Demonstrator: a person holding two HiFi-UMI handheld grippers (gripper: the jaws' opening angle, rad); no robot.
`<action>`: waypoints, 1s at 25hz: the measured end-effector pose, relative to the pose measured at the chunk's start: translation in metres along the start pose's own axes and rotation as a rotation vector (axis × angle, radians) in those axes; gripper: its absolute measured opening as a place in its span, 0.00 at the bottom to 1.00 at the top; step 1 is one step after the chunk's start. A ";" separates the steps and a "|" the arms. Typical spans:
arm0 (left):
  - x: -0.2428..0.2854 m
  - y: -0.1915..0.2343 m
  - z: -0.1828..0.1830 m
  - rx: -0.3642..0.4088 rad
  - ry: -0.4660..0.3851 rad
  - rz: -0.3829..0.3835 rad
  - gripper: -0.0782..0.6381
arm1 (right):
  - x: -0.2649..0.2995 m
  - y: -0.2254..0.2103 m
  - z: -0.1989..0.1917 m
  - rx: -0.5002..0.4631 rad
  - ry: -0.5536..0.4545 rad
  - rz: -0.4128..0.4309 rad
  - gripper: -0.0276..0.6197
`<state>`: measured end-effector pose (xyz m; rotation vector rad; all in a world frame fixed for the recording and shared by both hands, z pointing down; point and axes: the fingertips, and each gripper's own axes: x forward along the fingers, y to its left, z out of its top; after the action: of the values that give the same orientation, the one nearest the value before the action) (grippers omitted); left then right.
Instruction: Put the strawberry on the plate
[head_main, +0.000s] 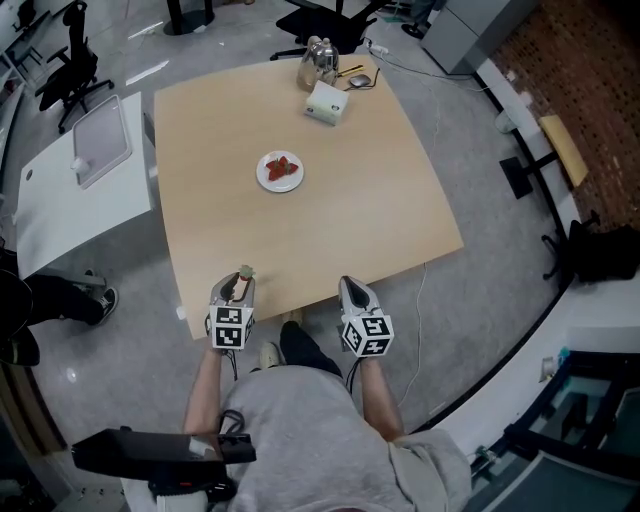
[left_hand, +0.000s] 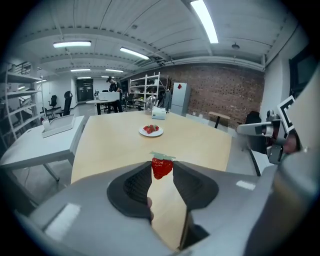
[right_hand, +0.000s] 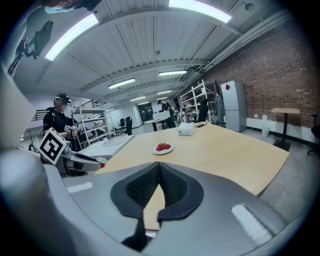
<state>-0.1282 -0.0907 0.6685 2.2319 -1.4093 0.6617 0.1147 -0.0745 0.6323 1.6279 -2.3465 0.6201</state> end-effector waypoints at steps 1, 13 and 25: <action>-0.002 -0.001 0.007 -0.003 -0.014 -0.002 0.32 | 0.001 -0.001 0.000 0.001 -0.001 -0.001 0.05; 0.005 -0.006 0.068 0.022 -0.113 -0.020 0.32 | 0.014 -0.017 0.009 0.016 -0.005 -0.013 0.05; 0.043 -0.009 0.102 0.042 -0.115 -0.018 0.32 | 0.038 -0.048 0.026 0.026 -0.002 -0.020 0.05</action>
<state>-0.0863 -0.1768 0.6116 2.3469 -1.4399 0.5700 0.1466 -0.1327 0.6350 1.6618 -2.3295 0.6476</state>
